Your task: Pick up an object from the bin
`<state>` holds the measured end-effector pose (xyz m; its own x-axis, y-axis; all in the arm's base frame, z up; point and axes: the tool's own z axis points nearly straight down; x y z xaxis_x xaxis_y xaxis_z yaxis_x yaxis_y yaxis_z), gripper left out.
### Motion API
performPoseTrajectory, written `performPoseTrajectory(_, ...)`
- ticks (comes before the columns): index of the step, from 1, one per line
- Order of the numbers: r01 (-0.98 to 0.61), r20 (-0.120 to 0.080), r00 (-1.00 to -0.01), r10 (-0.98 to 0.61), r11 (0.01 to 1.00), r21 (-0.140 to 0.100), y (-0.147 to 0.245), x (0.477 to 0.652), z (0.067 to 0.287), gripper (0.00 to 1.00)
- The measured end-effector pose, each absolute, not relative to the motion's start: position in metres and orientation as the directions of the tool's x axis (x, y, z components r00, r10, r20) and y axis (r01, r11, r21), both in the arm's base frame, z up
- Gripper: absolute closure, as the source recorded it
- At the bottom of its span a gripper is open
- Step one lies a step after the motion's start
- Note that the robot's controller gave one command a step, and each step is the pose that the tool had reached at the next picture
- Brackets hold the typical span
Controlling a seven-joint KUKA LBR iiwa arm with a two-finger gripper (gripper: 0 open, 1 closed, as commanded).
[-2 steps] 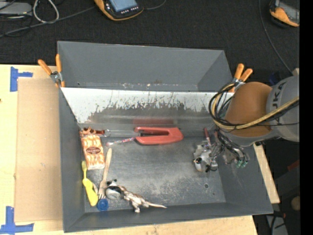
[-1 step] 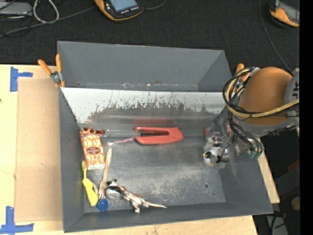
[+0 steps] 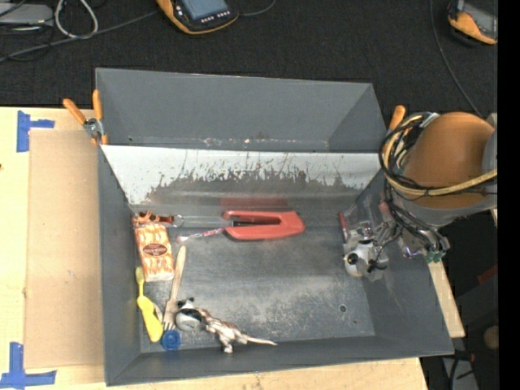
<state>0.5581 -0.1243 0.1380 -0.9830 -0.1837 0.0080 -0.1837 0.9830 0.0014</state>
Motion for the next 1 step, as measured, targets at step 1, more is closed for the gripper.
performPoseTrajectory(1,-0.163,0.010,-0.987,-0.163,0.987,0.003,-0.1236,0.5543,0.2120,1.00)
